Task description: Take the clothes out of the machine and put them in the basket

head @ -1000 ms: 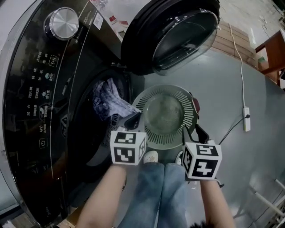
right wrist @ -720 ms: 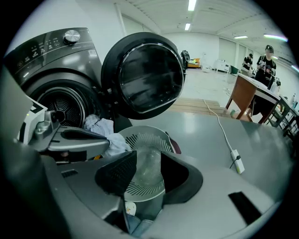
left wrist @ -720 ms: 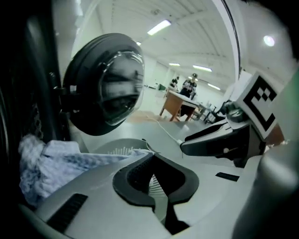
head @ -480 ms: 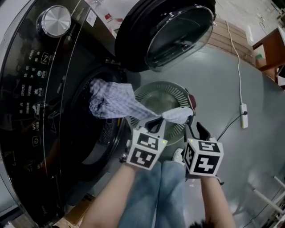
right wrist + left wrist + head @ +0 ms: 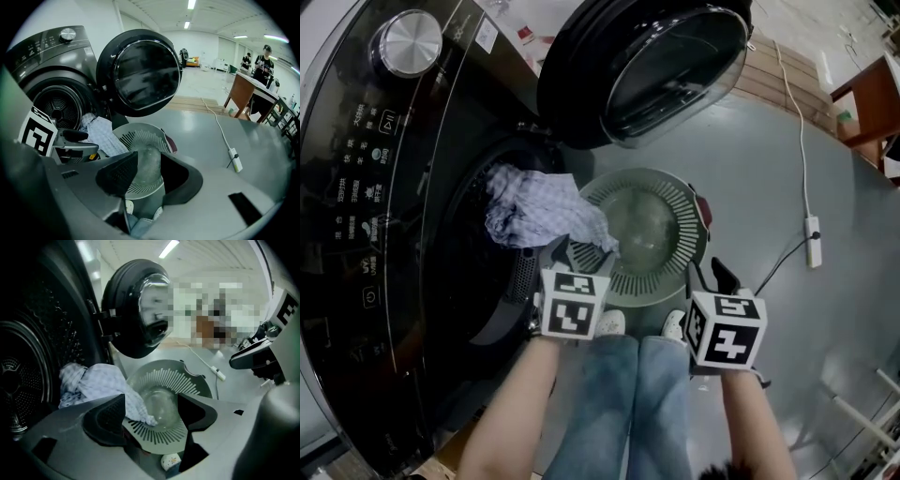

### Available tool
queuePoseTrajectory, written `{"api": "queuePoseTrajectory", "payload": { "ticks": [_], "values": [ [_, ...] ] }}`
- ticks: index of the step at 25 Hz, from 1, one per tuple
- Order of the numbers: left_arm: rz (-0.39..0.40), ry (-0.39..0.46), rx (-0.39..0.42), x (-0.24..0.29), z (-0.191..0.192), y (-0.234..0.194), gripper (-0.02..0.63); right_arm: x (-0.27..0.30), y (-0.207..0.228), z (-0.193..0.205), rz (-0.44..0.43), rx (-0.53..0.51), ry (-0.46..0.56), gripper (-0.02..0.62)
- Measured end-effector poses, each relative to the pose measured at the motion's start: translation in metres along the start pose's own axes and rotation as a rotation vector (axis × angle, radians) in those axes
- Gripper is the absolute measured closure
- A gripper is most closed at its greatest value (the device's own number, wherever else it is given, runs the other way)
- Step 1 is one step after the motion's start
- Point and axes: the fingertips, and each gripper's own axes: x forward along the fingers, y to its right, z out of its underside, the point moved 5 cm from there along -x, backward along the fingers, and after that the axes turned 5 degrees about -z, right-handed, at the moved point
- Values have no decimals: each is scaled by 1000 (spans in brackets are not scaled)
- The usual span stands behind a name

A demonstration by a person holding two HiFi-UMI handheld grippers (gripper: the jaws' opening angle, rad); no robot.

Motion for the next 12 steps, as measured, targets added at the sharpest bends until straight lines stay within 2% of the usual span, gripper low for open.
{"api": "queuePoseTrajectory", "payload": {
  "ticks": [7,9,12],
  "values": [
    [-232,-53,-11,4,22,-63,256,10,-10,1,-14,-25,-19,445],
    [-273,-79,-8,9,28,-77,253,15,-14,2,-22,-36,-26,445],
    [-294,-109,-2,23,32,-91,252,25,-19,4,-33,-53,-35,446]
  ]
}}
